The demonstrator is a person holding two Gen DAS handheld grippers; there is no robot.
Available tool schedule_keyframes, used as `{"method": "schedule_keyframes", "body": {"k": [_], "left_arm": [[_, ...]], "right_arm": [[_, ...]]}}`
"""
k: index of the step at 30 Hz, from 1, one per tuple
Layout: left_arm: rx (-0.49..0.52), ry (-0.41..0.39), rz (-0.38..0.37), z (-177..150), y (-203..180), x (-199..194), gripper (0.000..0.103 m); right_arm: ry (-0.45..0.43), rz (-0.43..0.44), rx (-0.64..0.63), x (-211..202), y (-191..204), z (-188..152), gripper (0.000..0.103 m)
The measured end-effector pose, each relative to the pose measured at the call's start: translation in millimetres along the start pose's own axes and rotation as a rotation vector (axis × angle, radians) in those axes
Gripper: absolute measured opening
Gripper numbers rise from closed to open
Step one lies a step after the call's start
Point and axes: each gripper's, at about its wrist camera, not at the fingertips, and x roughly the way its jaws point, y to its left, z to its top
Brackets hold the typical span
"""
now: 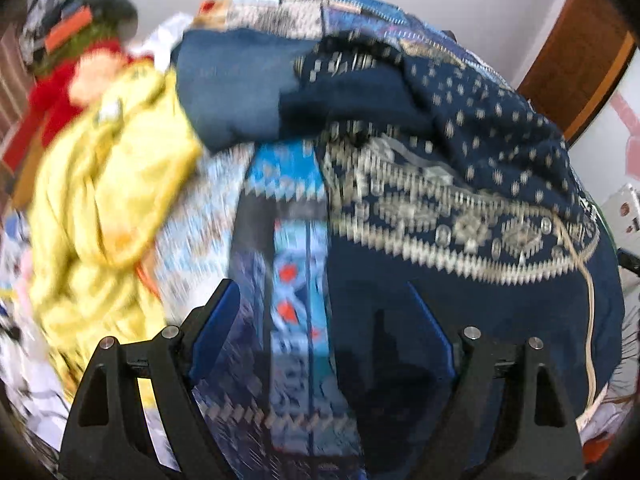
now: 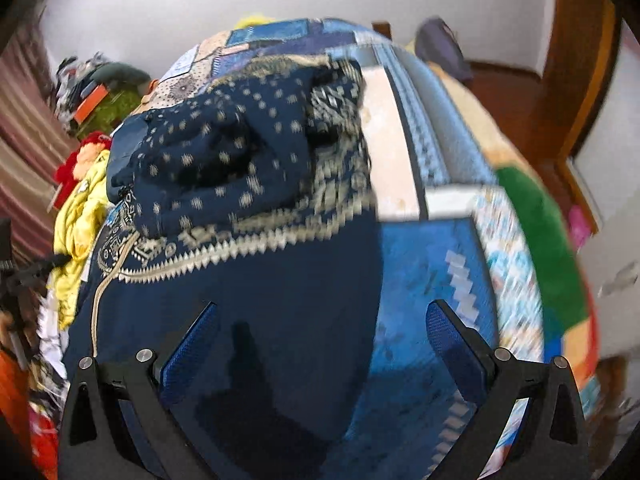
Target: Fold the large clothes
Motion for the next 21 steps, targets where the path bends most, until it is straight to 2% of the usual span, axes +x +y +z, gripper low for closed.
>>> {"method": "schedule_keyframes", "body": {"k": [3,7,9,12,14,16,17,18,19,21], "left_arm": [[-0.037,0.059,-0.043,-19,2,13,0.084],[-0.048,0.128,-0.139,-31,-4,28,0.084],[-0.039,0.151,-0.188,-32,-10,35,0.083],[-0.062,0.177,-0.266,-32,-22,48,0.073],[-0.059,0.15,-0.275,-28,-29,47,0.062],[-0.012,0.105,-0.256,-24,-41,40,0.04],[0.024,0.083,-0.228,-22,-47,36,0.033],[0.056,0.067,-0.201,-20,-53,32,0.022],[0.086,0.049,-0.177,-17,-60,27,0.017],[0.11,-0.004,-0.15,-10,-69,13,0.016]], "right_arm": [[-0.016,0.001,0.021,1,-2,-10,0.099],[-0.035,0.097,0.039,2,1,-17,0.09],[-0.031,0.081,0.033,8,5,-19,0.086],[-0.036,0.093,0.018,10,10,-17,0.065],[-0.021,0.15,0.025,11,10,-13,0.027],[-0.017,0.174,0.036,12,9,-7,0.016],[-0.023,0.172,0.026,11,11,-3,0.01],[-0.029,0.172,0.012,10,12,0,0.01],[-0.042,0.169,-0.004,7,15,4,0.007],[-0.078,0.168,-0.039,0,21,16,0.007]]}}
